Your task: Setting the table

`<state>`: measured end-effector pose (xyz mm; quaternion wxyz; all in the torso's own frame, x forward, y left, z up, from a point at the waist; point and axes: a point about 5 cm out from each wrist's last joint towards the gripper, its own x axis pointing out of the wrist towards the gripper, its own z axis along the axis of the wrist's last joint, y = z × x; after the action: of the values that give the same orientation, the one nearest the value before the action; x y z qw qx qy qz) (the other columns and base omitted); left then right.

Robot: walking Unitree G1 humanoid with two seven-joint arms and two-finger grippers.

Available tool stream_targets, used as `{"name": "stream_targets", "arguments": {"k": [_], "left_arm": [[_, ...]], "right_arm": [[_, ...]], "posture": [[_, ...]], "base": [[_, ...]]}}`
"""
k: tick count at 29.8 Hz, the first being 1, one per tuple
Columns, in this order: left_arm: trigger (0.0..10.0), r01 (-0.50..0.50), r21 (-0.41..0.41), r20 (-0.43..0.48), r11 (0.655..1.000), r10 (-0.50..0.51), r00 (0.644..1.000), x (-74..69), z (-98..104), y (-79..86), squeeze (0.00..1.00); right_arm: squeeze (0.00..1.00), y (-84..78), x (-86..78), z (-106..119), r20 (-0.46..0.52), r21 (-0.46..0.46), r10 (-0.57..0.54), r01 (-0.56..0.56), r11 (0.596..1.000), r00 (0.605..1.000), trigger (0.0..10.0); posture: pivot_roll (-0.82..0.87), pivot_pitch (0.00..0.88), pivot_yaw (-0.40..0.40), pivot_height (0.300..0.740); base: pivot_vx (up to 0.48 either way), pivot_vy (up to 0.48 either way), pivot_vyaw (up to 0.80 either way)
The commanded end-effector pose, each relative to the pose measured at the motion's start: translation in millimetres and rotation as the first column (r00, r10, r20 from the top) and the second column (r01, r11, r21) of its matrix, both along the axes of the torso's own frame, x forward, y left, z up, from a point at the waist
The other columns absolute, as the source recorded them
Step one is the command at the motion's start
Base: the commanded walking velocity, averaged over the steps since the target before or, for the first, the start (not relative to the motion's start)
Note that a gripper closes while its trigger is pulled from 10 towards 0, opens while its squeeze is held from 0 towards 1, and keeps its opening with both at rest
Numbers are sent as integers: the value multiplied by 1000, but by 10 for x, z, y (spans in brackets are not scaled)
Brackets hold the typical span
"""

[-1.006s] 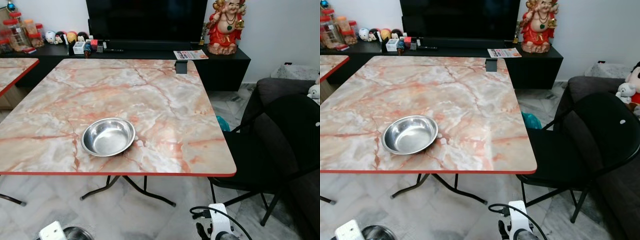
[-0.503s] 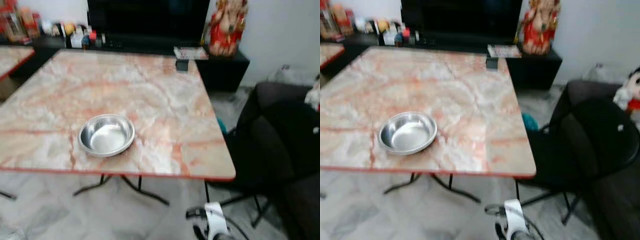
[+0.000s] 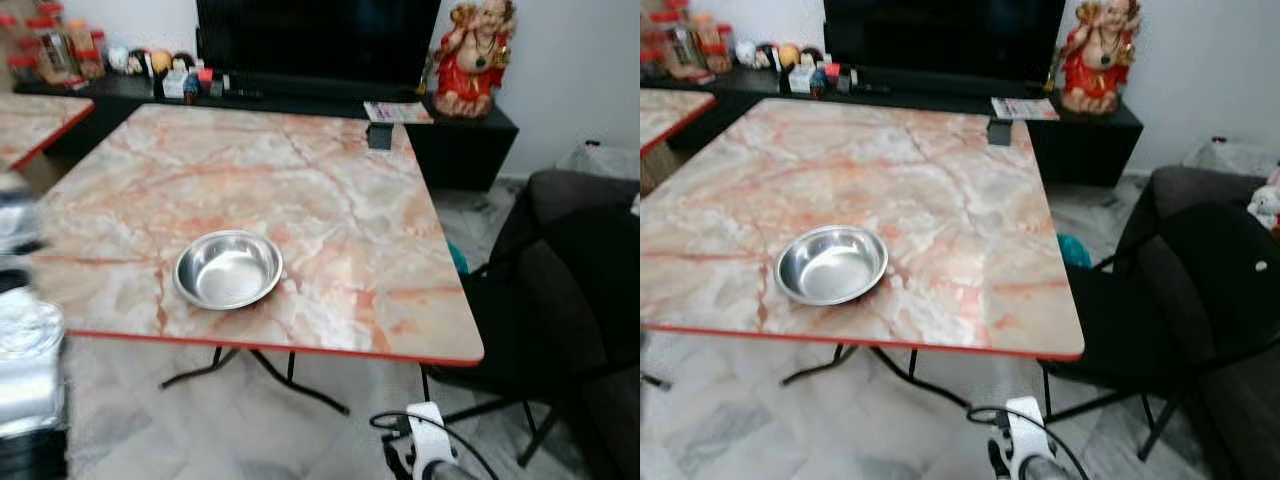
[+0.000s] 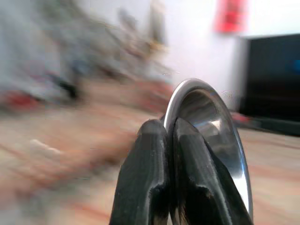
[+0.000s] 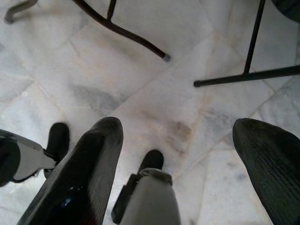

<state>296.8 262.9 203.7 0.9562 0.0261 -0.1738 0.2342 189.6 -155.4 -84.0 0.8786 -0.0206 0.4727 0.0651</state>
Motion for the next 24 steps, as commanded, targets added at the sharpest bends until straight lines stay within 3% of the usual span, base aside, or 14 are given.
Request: {"name": "stream_targets", "arguments": {"k": [1, 4, 5, 6, 8, 10, 14, 18, 21, 24], "left_arm": [[10000, 136, -56, -29, 989, -138, 990, 108, -33, -181, 0], [10000, 259, -162, -22, 952, -266, 964, 229, -83, -426, 0], [10000, 274, -327, -7, 904, -293, 956, 330, -134, -532, 0], [10000, 275, -370, -25, 887, -305, 952, 397, -174, -615, 0], [10000, 273, -400, -29, 875, -310, 950, 421, -195, -648, 0], [10000, 267, -496, -5, 826, -310, 951, 446, -218, -672, 0], [10000, 239, -554, -48, 798, -317, 947, 438, -262, -718, 0], [10000, 149, -638, -102, 755, -275, 956, 358, -368, -650, 0], [10000, 144, -638, -127, 756, -289, 949, 319, -384, -655, 0], [10000, 150, -667, -142, 730, -322, 936, 295, -407, -694, 0]], "right_arm": [[0, -31, 12, 7, 3, -7, -12, 12, 1000, 1000, 10000], [0, -42, 14, 8, 6, -6, -26, 26, 1000, 1000, 10000], [0, -51, 11, 7, 6, -6, -35, 35, 999, 999, 10000], [0, -55, 2, 3, 4, -6, -38, 38, 999, 999, 10000], [0, -55, -4, 0, 2, -4, -39, 39, 999, 999, 10000], [0, -53, -8, -2, 2, -2, -44, 44, 999, 999, 10000], [0, -61, -9, -2, 3, -2, -51, 51, 999, 999, 10000], [0, -73, -11, -2, 4, -2, -56, 56, 998, 998, 10000], [0, -77, -17, -5, 1, -4, -52, 52, 999, 999, 10000], [0, -66, -25, -9, -2, -4, -44, 44, 999, 999, 10000]], "posture": [[66, 0, -33, 709], [59, 0, -27, 709], [55, 0, -21, 709], [51, 0, -20, 709], [47, 0, -19, 709], [42, 0, -14, 709], [37, 0, -12, 709], [38, 0, -13, 709], [43, 0, -16, 709], [53, 0, -22, 709]], "base": [[0, 0, 0], [0, 0, 0], [0, 0, 0], [0, 0, 0], [0, 0, 0], [0, 0, 0], [0, 0, 0], [0, 0, 0], [0, 0, 0], [0, 0, 0]]}}
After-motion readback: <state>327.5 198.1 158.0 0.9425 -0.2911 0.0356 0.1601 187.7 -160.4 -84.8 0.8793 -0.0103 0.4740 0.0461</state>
